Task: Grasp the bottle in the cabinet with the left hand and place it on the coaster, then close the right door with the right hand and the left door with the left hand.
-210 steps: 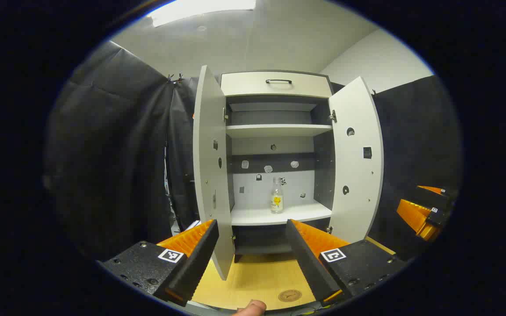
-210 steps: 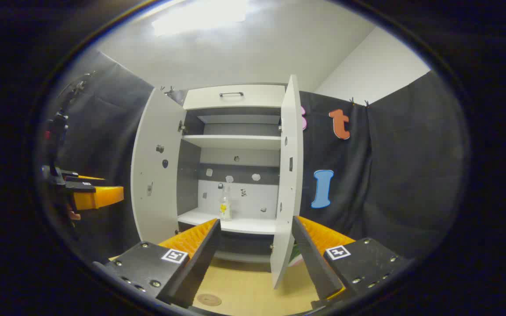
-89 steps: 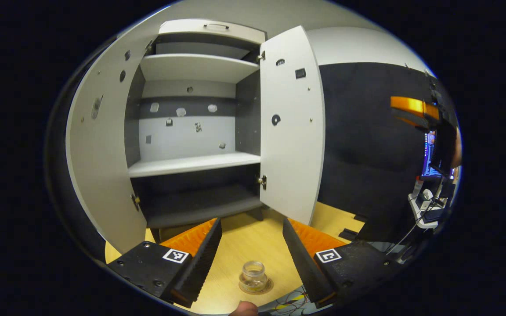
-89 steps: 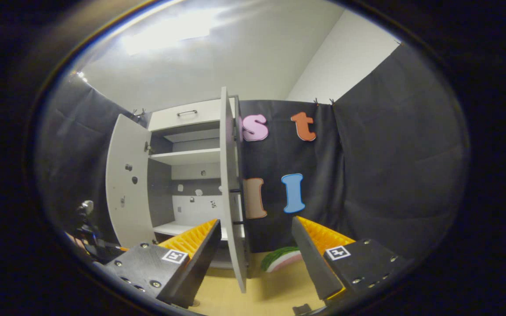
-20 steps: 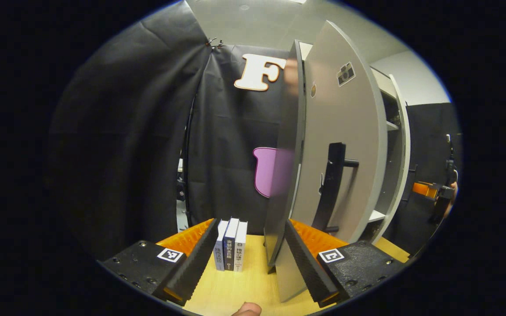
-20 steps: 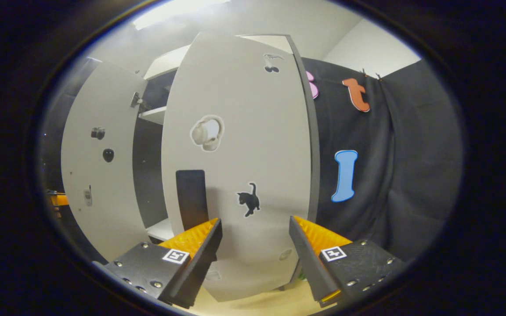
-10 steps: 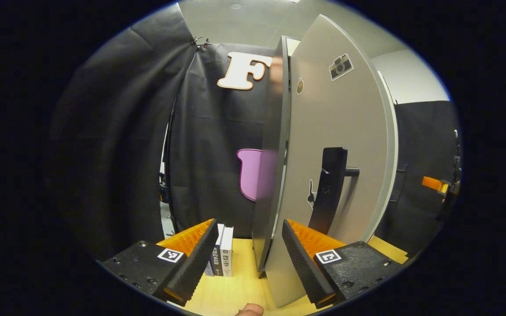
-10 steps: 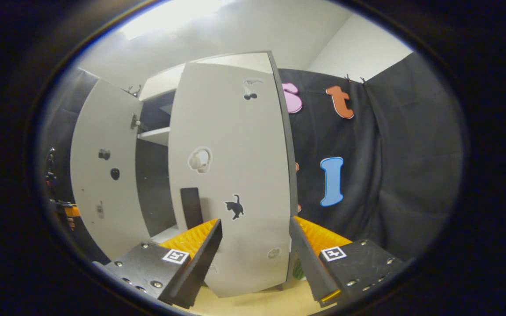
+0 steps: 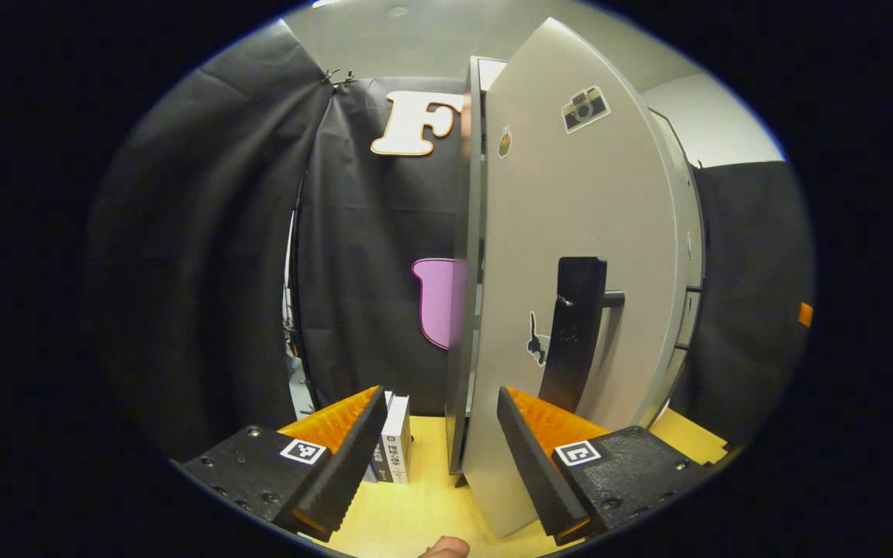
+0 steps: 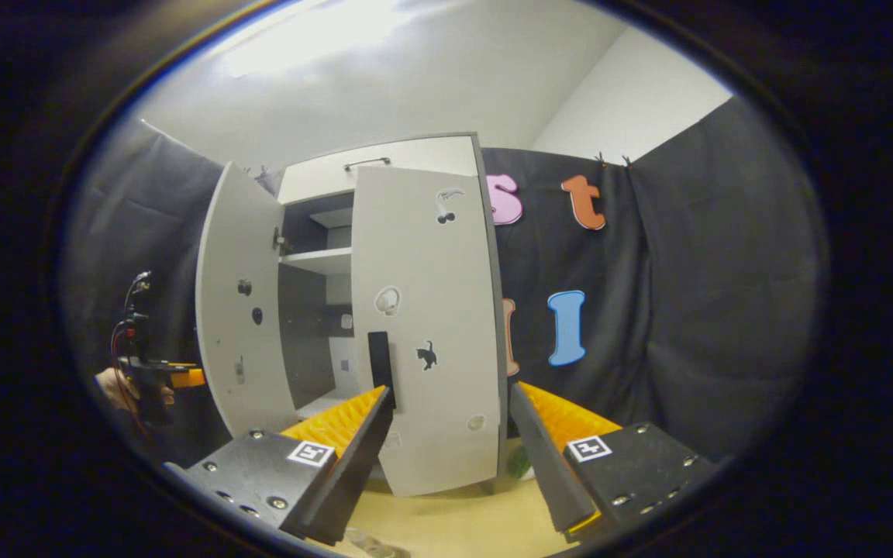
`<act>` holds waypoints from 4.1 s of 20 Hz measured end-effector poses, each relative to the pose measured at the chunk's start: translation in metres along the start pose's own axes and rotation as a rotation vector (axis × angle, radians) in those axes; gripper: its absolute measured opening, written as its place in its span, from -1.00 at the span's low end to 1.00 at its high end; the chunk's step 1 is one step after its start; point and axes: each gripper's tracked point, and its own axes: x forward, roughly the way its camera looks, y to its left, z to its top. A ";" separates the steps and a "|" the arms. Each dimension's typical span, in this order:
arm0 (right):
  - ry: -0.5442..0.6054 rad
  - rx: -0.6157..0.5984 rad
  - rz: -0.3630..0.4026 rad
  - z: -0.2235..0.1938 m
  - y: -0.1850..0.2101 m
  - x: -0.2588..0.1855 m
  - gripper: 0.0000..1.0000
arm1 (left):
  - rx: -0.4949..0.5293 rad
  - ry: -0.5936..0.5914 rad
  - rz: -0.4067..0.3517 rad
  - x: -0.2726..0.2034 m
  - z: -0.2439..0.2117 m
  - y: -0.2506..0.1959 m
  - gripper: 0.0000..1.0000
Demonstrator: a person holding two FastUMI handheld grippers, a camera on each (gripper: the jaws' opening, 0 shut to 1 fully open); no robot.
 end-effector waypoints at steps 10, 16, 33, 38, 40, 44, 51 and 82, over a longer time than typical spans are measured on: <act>0.003 -0.003 0.000 -0.015 0.009 -0.056 0.87 | -0.020 0.023 0.067 -0.004 -0.014 -0.005 0.81; 0.031 -0.040 0.012 -0.025 0.007 -0.062 0.87 | -0.012 0.020 0.012 0.004 -0.012 -0.034 0.72; 0.000 -0.052 -0.020 -0.026 -0.011 -0.022 0.87 | -0.057 0.005 -0.032 0.039 -0.015 -0.037 0.82; -0.010 -0.039 -0.055 -0.015 -0.011 -0.034 0.87 | -0.046 -0.005 -0.060 0.047 -0.012 -0.059 0.82; -0.028 -0.029 -0.074 -0.005 -0.012 -0.048 0.87 | -0.010 -0.025 -0.077 0.052 -0.006 -0.072 0.82; -0.021 0.014 -0.116 -0.003 -0.015 -0.087 0.87 | -0.003 -0.034 -0.122 0.045 0.007 -0.107 0.73; -0.044 0.021 -0.114 0.004 -0.008 -0.169 0.82 | 0.018 -0.065 -0.157 -0.032 0.029 -0.145 0.89; -0.057 -0.047 -0.026 -0.001 0.002 -0.159 0.87 | 0.021 -0.056 -0.160 -0.160 0.011 -0.178 0.90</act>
